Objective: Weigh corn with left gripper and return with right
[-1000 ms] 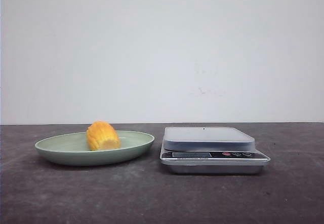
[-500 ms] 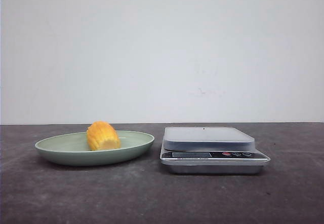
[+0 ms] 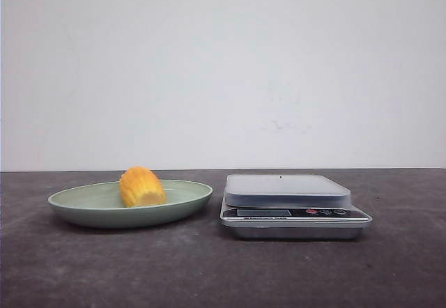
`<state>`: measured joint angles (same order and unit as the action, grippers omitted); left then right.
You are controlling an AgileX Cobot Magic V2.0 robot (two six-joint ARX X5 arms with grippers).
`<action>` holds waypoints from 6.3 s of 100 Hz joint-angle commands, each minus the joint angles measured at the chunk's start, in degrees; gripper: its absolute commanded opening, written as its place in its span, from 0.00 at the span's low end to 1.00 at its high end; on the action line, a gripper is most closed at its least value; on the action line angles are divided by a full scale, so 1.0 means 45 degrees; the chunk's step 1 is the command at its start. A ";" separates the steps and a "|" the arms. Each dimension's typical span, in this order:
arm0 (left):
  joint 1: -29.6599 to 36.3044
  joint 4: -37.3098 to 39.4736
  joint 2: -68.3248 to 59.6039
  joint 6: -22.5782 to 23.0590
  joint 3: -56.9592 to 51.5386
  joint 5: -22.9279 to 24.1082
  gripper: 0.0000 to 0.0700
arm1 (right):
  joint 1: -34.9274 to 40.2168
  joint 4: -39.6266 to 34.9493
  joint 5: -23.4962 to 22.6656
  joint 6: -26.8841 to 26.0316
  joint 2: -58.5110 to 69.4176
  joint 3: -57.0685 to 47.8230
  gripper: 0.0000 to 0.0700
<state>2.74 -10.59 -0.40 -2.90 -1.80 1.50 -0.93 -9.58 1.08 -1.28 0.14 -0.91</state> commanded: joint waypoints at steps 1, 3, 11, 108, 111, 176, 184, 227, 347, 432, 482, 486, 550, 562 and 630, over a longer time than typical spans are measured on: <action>-0.0024 -0.0073 0.0005 0.0117 0.0175 -0.0005 0.02 | -0.0024 0.0175 -0.0005 0.0102 0.0015 0.0073 0.01; -0.0024 -0.0078 0.0005 0.0117 0.0175 -0.0005 0.02 | -0.0024 0.0175 -0.0005 0.0102 0.0015 0.0073 0.01; -0.0024 -0.0078 0.0005 0.0117 0.0175 -0.0005 0.02 | -0.0024 0.0175 0.0005 0.0102 0.0015 0.0073 0.01; 0.0000 0.0913 -0.0821 -0.3721 -0.2730 0.0403 0.02 | 0.0345 -0.1472 -0.0670 -0.4206 0.1316 -0.3594 0.00; 0.0000 0.0704 -0.1258 -0.3696 -0.3405 0.0408 0.02 | 0.0345 -0.1734 -0.0661 -0.4119 0.1749 -0.4250 0.00; 0.2948 -0.2618 -1.1278 -0.3638 -1.2420 -0.1632 0.62 | 0.1141 -0.4750 -0.2302 -0.2885 0.6625 -1.1681 0.69; 0.3847 -0.2200 -1.2798 -0.3657 -1.2517 -0.0918 0.62 | 0.1229 -0.4779 -0.2302 -0.2880 0.6645 -1.1720 0.71; 0.5513 -0.0933 -1.9739 -0.4901 -1.2517 0.0384 0.64 | 0.1268 -0.4979 -0.2618 -0.2846 0.6688 -1.1730 0.81; 0.8432 -0.4143 -2.0089 -0.3269 -1.7335 0.0602 0.01 | 0.1263 -0.5508 -0.2584 -0.2628 0.6688 -1.1730 0.80; 1.0428 -0.3759 -2.5412 -0.6552 -1.9351 0.0957 0.04 | 0.1263 -0.5668 -0.2574 -0.2603 0.6688 -1.1730 0.80; 1.0428 -0.4459 -2.5548 -0.5848 -1.9351 0.2089 0.20 | 0.1263 -0.5702 -0.2574 -0.2574 0.6688 -1.1730 0.80; 1.0433 -0.4459 -2.5548 -0.5853 -1.9351 0.2089 0.32 | 0.1263 -0.5702 -0.2569 -0.2579 0.6688 -1.1730 0.80; 1.0477 -0.4488 -2.5072 -0.5105 -1.9530 0.2735 0.86 | 0.1263 -0.5926 -0.2569 -0.2574 0.6688 -1.1730 0.80; 1.0472 -0.4493 -2.4038 -0.4439 -1.9535 0.3293 0.86 | 0.1263 -0.5926 -0.2569 -0.2574 0.6688 -1.1730 0.80; 0.9957 -0.8830 -0.9534 -0.0860 -1.9564 0.9204 0.85 | 0.1287 -0.5882 -0.2730 -0.2361 0.6698 -1.1730 0.80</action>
<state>47.22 -46.28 -47.81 -7.79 -88.99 39.22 4.56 -36.67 -10.94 -13.23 29.89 -52.75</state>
